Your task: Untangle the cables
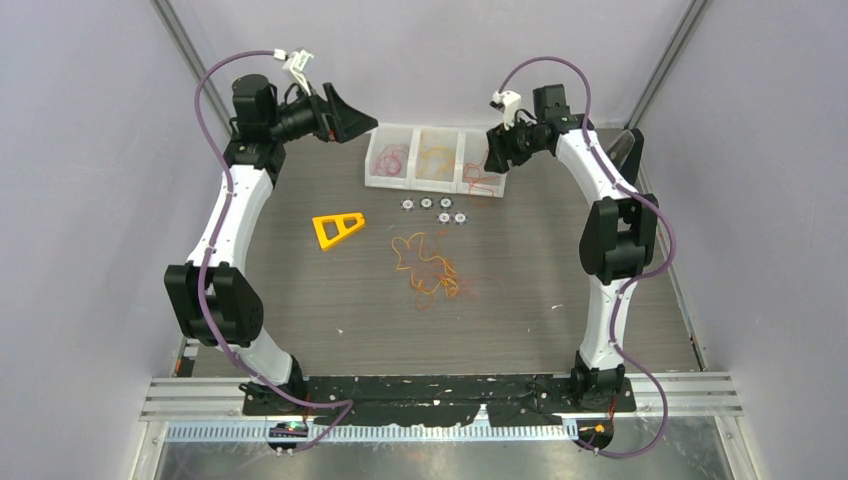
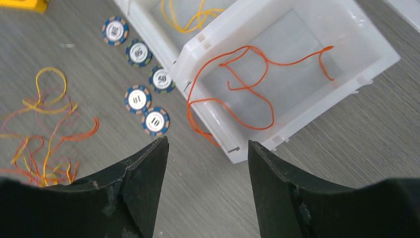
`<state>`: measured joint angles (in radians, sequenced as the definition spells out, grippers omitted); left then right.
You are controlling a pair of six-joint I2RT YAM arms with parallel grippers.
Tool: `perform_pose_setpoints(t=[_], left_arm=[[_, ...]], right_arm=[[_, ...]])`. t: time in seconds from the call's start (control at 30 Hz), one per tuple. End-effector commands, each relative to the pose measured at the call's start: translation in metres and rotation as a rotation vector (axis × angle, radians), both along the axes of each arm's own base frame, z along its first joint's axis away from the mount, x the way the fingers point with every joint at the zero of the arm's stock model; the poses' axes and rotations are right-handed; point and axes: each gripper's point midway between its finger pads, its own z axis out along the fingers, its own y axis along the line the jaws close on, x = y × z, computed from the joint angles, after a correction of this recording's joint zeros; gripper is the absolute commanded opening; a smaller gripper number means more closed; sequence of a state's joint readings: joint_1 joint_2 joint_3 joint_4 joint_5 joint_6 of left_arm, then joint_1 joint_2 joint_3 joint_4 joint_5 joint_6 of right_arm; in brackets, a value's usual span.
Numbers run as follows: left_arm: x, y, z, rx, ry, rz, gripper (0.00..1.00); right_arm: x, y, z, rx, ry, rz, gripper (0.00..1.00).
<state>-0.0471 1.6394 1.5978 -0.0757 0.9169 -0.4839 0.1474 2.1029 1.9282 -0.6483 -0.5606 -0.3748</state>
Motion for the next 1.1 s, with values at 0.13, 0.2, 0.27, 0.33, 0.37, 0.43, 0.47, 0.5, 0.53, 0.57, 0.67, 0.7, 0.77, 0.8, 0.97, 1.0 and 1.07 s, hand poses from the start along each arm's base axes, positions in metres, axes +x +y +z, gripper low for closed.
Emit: perform_pose_setpoints(t=[0.13, 0.2, 0.27, 0.33, 0.37, 0.43, 0.47, 0.5, 0.53, 0.57, 0.67, 0.7, 0.77, 0.8, 0.97, 1.0, 1.07], left_arm=[[-0.009, -0.001, 0.02, 0.008, -0.067, -0.031, 0.99], [-0.009, -0.001, 0.02, 0.008, -0.066, -0.033, 1.0], [-0.009, -0.001, 0.02, 0.008, -0.067, -0.034, 1.0], [-0.009, -0.001, 0.019, 0.007, -0.066, -0.036, 1.0], [-0.009, -0.001, 0.019, 0.008, -0.065, -0.037, 0.99], [-0.01, -0.001, 0.019, 0.008, -0.066, -0.038, 1.0], [-0.009, -0.001, 0.018, 0.009, -0.066, -0.038, 0.99], [-0.009, 0.0, 0.019, 0.01, -0.069, -0.038, 1.0], [-0.009, 0.0, 0.018, 0.01, -0.067, -0.04, 1.0], [-0.008, 0.001, 0.018, 0.011, -0.069, -0.037, 1.0], [-0.007, 0.002, 0.018, 0.013, -0.07, -0.036, 1.0], [-0.006, 0.003, 0.017, 0.012, -0.067, -0.036, 1.0], [-0.005, 0.004, 0.018, 0.012, -0.069, -0.035, 0.99], [-0.004, 0.004, 0.017, 0.012, -0.067, -0.034, 1.0], [-0.002, 0.006, 0.018, 0.011, -0.067, -0.033, 1.0], [-0.001, 0.006, 0.018, 0.011, -0.065, -0.034, 1.0], [-0.002, 0.007, 0.017, 0.012, -0.065, -0.034, 1.0]], right_arm=[[-0.021, 0.019, -0.031, -0.199, 0.014, 0.235, 0.62], [-0.018, 0.022, -0.04, -0.237, 0.009, 0.247, 0.61], [-0.013, 0.024, -0.048, -0.275, -0.006, 0.248, 0.61], [-0.007, 0.024, -0.056, -0.312, -0.021, 0.239, 0.62], [-0.002, 0.025, -0.057, -0.321, -0.037, 0.232, 0.62], [0.005, 0.025, -0.061, -0.346, -0.057, 0.217, 0.62], [0.007, 0.025, -0.064, -0.36, -0.061, 0.212, 0.61], [0.011, 0.025, -0.064, -0.365, -0.073, 0.209, 0.61], [0.012, 0.026, -0.066, -0.374, -0.074, 0.207, 0.57], [0.014, 0.026, -0.065, -0.376, -0.081, 0.207, 0.54], [0.017, 0.025, -0.068, -0.387, -0.087, 0.209, 0.31], [0.017, 0.026, -0.068, -0.391, -0.092, 0.211, 0.29], [0.019, 0.023, -0.067, -0.404, -0.104, 0.209, 0.2], [0.02, 0.023, -0.067, -0.409, -0.108, 0.212, 0.15], [0.026, 0.025, -0.052, -0.401, -0.142, 0.199, 0.05], [0.03, 0.026, -0.043, -0.388, -0.16, 0.187, 0.05], [0.037, 0.03, -0.024, -0.357, -0.208, 0.161, 0.05]])
